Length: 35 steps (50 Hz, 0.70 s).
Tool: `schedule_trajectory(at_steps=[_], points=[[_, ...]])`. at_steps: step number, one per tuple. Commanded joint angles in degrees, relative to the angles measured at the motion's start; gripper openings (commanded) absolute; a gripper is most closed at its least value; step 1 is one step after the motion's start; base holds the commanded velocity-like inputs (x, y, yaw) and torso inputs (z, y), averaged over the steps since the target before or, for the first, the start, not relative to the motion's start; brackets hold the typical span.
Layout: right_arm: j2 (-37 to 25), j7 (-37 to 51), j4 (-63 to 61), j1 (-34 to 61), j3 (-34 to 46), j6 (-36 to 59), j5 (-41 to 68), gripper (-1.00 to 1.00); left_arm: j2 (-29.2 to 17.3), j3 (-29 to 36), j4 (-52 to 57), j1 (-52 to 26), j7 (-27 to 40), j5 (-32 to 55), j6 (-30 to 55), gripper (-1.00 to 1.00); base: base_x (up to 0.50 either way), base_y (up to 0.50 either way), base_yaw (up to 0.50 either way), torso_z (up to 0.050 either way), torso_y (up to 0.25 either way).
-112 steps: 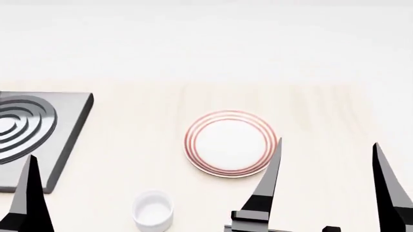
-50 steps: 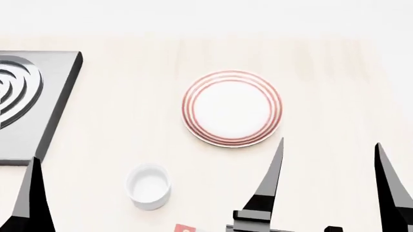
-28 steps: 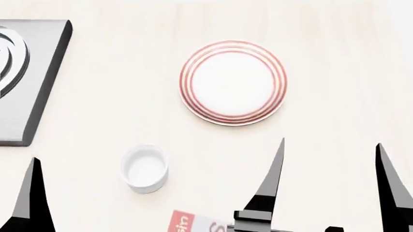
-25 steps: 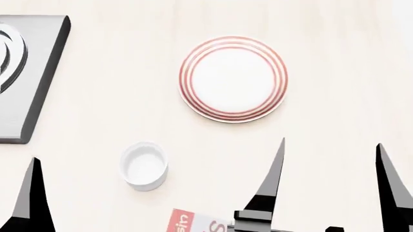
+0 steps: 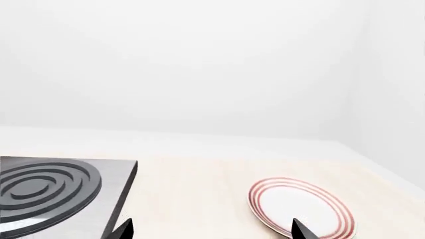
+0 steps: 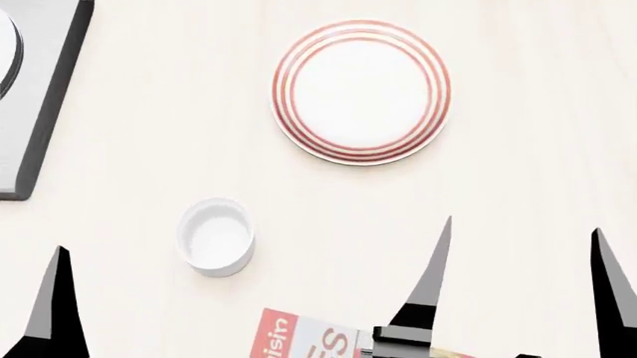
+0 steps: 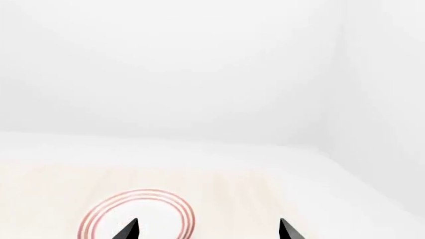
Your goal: Pick the akita bowl on the cookies box and place it on the plate.
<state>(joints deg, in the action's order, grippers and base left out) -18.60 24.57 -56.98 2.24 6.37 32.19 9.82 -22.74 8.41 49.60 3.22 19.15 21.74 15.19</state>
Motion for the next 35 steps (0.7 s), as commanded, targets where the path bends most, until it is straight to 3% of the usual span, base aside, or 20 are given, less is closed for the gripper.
schedule_trajectory(at_steps=[1,3,9,14,20,35], points=[[0.2,-0.5,-2.4,-4.0,-7.7,2.1,9.8,1.0,-0.5,-0.7,-0.8,-0.4,-0.1,1.9,0.1,1.0,0.0,0.0,0.0,0.0,0.0],[-1.3,0.4,-2.9,-4.6,-8.4,1.5,12.6,1.0,-0.5,-0.8,-1.0,-0.4,-0.1,2.0,0.0,1.0,0.0,0.0,0.0,0.0,0.0],[-27.2,24.5,-3.0,-4.4,2.1,-11.5,31.5,1.0,-0.5,-0.7,-1.8,-0.6,-0.2,2.1,-0.3,1.0,0.0,0.0,0.0,0.0,0.0],[-37.6,31.7,-3.0,-1.2,11.9,-18.0,37.4,1.0,-0.5,-0.4,-2.2,-0.6,-0.2,2.0,-0.4,1.0,0.0,0.0,0.0,0.0,0.0],[-44.5,36.7,-2.9,4.0,21.2,-25.1,39.2,1.0,-0.5,-0.2,-2.4,-0.6,-0.2,2.0,-0.7,1.0,0.0,0.0,0.0,0.0,0.0],[-48.4,41.2,-3.0,10.9,34.7,-29.9,40.4,1.0,-0.8,-0.1,-2.4,-0.3,0.0,2.2,-1.0,1.0,0.0,0.0,0.0,0.0,0.0]])
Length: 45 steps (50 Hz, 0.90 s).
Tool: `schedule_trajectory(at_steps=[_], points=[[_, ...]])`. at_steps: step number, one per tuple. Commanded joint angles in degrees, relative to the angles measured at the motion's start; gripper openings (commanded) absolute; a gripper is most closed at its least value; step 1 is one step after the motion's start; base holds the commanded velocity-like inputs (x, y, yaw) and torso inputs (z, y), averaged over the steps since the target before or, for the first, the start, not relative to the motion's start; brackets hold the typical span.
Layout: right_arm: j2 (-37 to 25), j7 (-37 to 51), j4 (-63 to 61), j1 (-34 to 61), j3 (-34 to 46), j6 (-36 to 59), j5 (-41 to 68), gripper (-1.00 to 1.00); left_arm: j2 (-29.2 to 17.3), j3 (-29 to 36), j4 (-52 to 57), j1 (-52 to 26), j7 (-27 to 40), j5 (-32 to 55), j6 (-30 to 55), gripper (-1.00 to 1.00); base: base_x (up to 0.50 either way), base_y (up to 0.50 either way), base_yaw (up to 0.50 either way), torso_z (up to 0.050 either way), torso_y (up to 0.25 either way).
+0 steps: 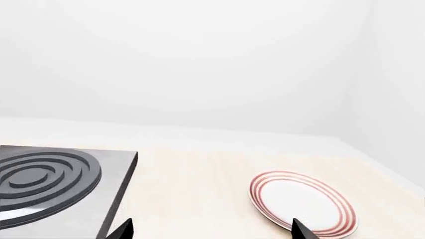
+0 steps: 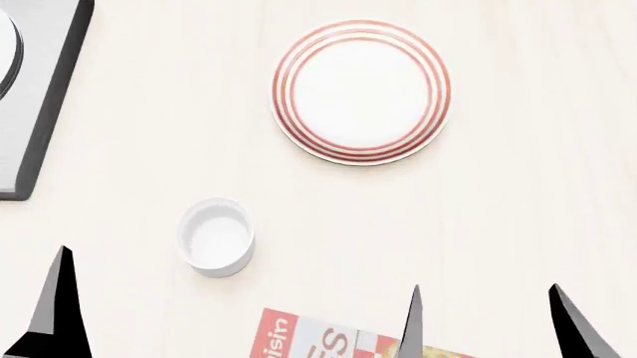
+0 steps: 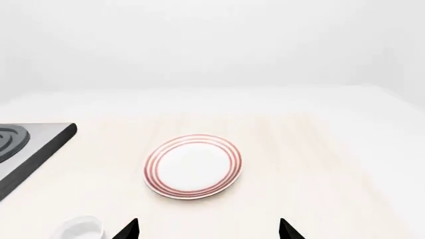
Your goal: Pick the akita bowl on the cookies box and place it on the plate.
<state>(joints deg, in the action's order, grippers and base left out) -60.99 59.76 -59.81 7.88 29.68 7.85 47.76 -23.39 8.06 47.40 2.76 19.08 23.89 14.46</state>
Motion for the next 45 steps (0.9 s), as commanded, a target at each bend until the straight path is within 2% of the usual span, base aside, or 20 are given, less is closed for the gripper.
schedule_trajectory(at_steps=[1,5,11,22,30,32,45], points=[[-6.4,6.3,-0.1,6.1,12.7,-6.0,2.6,1.0,-0.1,0.4,-0.2,0.1,0.1,0.0,-0.3,1.0,0.0,0.0,0.0,0.0,0.0],[-7.2,7.5,-0.1,11.0,18.7,-3.8,5.6,1.0,-0.2,0.6,-0.1,0.2,0.1,-0.1,-0.3,1.0,0.0,0.0,0.0,0.0,0.0],[-7.8,7.9,-0.1,13.7,22.9,-5.0,6.3,1.0,-0.2,0.8,-0.2,0.2,0.2,-0.1,-0.4,1.0,0.0,0.0,0.0,0.0,0.0],[-7.3,8.7,-0.1,22.5,35.5,-9.9,5.9,1.0,-0.4,1.3,-0.2,0.1,0.4,-0.2,-0.3,1.0,0.0,0.0,0.0,0.0,0.0],[-7.1,8.7,0.1,24.1,38.9,-11.1,7.3,1.0,-0.5,1.4,-0.3,0.2,0.5,-0.2,-0.5,1.0,0.0,0.0,0.0,0.0,0.0],[-6.6,7.3,0.5,22.9,39.0,-15.2,7.7,1.0,-0.5,1.4,-0.4,0.2,0.5,-0.2,-0.5,1.0,0.0,0.0,0.0,0.0,0.0],[-6.7,10.7,0.7,23.8,41.3,-14.4,15.1,1.0,-0.7,1.8,-0.4,0.1,0.8,0.0,-0.3,1.0,0.0,0.0,0.0,0.0,0.0]])
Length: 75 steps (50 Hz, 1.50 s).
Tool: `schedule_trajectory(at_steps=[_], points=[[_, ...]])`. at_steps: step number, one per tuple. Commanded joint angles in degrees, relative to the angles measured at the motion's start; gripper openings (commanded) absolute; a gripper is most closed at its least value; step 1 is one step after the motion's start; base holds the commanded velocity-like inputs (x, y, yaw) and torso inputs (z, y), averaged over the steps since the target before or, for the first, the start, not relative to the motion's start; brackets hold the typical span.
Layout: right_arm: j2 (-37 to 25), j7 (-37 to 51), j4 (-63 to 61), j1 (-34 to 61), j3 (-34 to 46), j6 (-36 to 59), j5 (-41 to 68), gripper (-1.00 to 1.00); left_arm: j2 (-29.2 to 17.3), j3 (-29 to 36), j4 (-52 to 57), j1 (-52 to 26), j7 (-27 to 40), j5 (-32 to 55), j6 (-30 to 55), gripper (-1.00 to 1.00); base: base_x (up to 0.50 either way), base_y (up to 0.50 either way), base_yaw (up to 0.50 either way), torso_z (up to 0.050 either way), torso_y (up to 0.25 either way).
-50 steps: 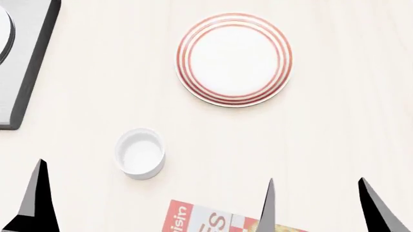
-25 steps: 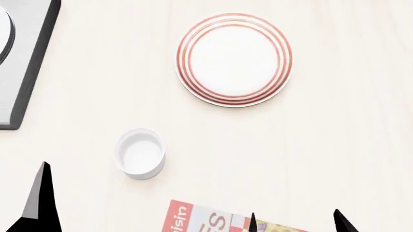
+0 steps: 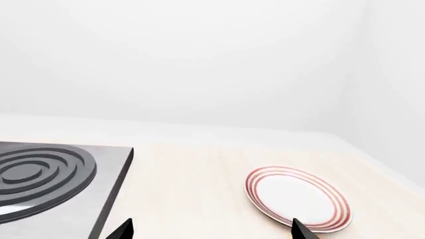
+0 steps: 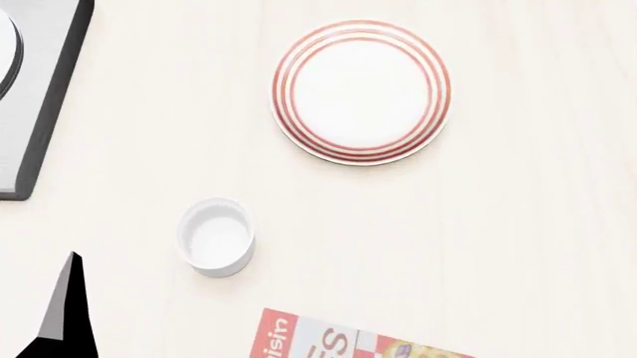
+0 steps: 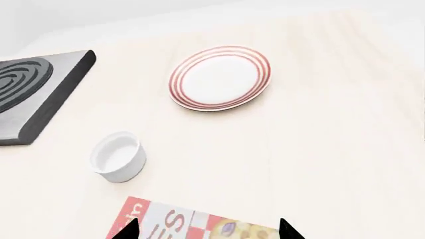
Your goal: Pick the akita bowl on the cookies box and place it on the plate.
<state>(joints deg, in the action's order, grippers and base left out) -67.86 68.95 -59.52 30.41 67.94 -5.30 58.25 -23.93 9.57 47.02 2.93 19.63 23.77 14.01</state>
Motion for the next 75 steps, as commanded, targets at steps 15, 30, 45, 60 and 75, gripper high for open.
schedule_trajectory(at_steps=[15,30,45,60,75], points=[[1.1,3.5,0.5,1.6,4.5,-1.1,10.8,1.0,-0.3,0.3,-0.6,0.0,0.1,0.3,-0.6,1.0,0.0,0.0,0.0,0.0,0.0],[1.8,4.1,-0.1,1.3,7.4,-0.7,9.8,1.0,-0.6,0.7,-0.5,0.1,0.4,0.3,-0.8,1.0,0.0,0.0,0.0,0.0,0.0],[3.3,2.1,2.7,-0.9,9.0,-2.5,8.0,1.0,-0.8,1.0,-0.3,0.0,0.7,0.4,-0.6,1.0,0.0,0.0,0.0,0.0,0.0],[4.4,0.5,4.2,-2.2,9.5,-3.6,6.2,1.0,-1.1,1.2,-0.2,-0.1,0.9,0.7,-0.5,1.0,0.0,0.0,0.0,0.0,0.0],[6.7,-1.0,6.9,-3.1,10.0,-4.0,5.2,1.0,-1.2,1.6,-0.9,-0.1,0.8,0.6,-1.1,1.0,0.0,0.0,0.0,0.0,0.0]])
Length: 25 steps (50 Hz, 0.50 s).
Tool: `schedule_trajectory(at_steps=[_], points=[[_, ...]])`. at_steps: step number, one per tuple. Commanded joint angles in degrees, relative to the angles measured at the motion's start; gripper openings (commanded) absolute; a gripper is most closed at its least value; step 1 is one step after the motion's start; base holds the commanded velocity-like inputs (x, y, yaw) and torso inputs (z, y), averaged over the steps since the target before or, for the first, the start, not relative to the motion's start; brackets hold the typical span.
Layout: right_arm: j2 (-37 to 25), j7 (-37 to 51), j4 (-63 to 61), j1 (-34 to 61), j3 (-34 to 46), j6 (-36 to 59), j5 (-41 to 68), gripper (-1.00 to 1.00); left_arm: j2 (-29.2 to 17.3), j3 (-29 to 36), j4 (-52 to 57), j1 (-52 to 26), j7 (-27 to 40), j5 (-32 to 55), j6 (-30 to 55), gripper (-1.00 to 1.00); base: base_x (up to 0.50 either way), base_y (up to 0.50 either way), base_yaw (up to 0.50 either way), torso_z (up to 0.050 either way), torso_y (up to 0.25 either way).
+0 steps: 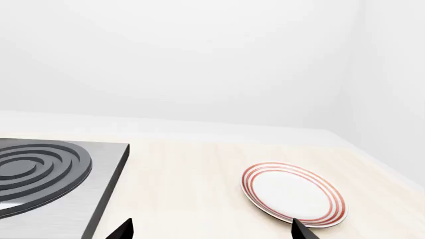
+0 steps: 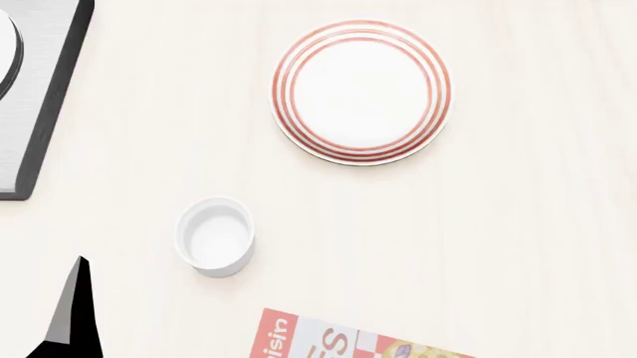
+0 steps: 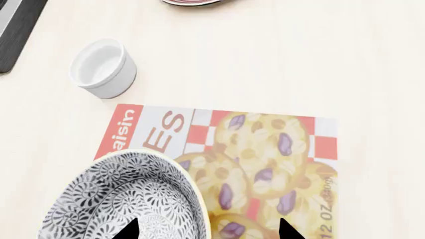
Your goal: Pick the akita bowl on the cookies box and place it on the plate.
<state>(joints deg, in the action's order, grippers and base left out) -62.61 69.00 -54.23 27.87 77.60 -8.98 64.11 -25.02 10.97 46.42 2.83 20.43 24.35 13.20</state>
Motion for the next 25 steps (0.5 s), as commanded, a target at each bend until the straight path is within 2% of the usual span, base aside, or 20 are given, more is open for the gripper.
schedule_trajectory(at_steps=[1,23,24,25], points=[[1.5,-1.1,1.7,-0.6,0.3,-0.4,-0.7,1.0,-0.1,0.2,-0.3,-0.1,0.0,0.0,-0.3,1.0,0.0,0.0,0.0,0.0,0.0],[2.8,-3.4,4.1,-2.8,0.7,-2.5,-2.8,1.0,-0.4,0.8,-0.5,0.1,0.3,-0.2,-0.6,1.0,0.0,0.0,0.0,0.0,0.0],[2.8,-3.3,4.2,-2.8,0.7,-2.4,-2.8,-1.0,-0.4,0.8,-0.5,0.1,0.3,-0.3,-0.6,1.0,0.0,0.0,0.0,0.0,0.0],[2.8,-3.4,4.2,-2.9,0.7,-2.6,-3.0,-1.0,-0.4,0.9,-0.5,0.1,0.3,-0.3,-0.6,1.0,0.0,0.0,0.0,0.0,0.0]])
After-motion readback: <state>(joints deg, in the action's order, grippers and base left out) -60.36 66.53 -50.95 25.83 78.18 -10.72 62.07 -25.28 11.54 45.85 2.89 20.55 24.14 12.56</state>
